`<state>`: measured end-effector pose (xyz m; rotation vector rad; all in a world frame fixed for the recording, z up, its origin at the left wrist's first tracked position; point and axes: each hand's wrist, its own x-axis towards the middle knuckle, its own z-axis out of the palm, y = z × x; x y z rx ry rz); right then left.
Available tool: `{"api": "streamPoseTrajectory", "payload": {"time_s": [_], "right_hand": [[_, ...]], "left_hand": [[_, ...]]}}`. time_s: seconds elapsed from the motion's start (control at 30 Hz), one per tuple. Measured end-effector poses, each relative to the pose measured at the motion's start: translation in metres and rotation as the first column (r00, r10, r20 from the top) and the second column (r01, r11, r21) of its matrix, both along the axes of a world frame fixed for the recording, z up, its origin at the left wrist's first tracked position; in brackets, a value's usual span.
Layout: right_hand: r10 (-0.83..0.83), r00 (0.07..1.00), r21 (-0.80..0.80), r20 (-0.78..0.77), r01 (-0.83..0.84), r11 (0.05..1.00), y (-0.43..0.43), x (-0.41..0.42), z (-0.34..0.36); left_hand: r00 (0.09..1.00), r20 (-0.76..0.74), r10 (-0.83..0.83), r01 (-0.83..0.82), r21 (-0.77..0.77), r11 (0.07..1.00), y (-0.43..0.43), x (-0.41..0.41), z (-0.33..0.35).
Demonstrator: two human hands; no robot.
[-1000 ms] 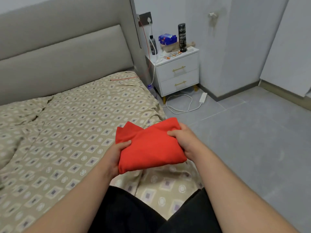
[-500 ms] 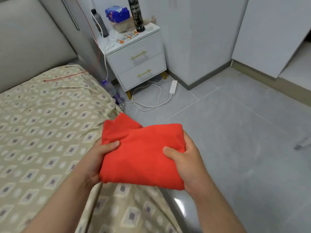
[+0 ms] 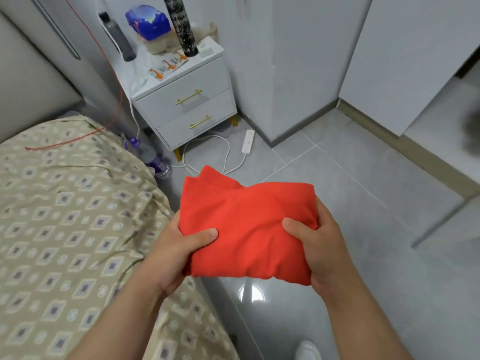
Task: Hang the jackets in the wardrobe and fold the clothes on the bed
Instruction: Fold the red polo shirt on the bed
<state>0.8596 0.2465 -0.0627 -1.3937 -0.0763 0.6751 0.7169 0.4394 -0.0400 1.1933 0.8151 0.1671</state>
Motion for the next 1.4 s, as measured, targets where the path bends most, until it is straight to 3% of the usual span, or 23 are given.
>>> {"api": "streamPoseTrajectory", "payload": {"time_s": [0.17, 0.4, 0.77, 1.1, 1.3, 1.4], "right_hand": [[0.02, 0.999, 0.005, 0.031, -0.02, 1.0, -0.033, 0.051, 0.091], [0.012, 0.993, -0.006, 0.115, -0.011, 1.0, -0.073, 0.095, 0.229], [0.02, 0.943, 0.217, 0.333, -0.098, 0.971, -0.075, 0.123, 0.422], [0.118, 0.912, 0.329, 0.392, -0.259, 0.908, -0.053, 0.134, 0.524], [0.066, 0.891, 0.315, 0.45, -0.227, 0.921, -0.073, 0.163, 0.563], [0.022, 0.876, 0.289, 0.482, -0.182, 0.94, -0.089, 0.186, 0.576]], "left_hand": [[1.0, 0.027, -0.003, 0.001, 0.052, 0.999, -0.024, 0.055, 0.089], [0.991, 0.135, 0.017, -0.016, -0.007, 1.0, -0.069, 0.11, 0.211], [0.933, 0.36, 0.012, -0.103, 0.236, 0.966, -0.081, 0.124, 0.42], [0.892, 0.442, 0.096, -0.226, 0.252, 0.941, -0.071, 0.112, 0.525], [0.87, 0.491, 0.051, -0.15, 0.164, 0.975, -0.074, 0.148, 0.548], [0.873, 0.486, -0.03, -0.038, 0.128, 0.991, -0.08, 0.185, 0.553]]}}
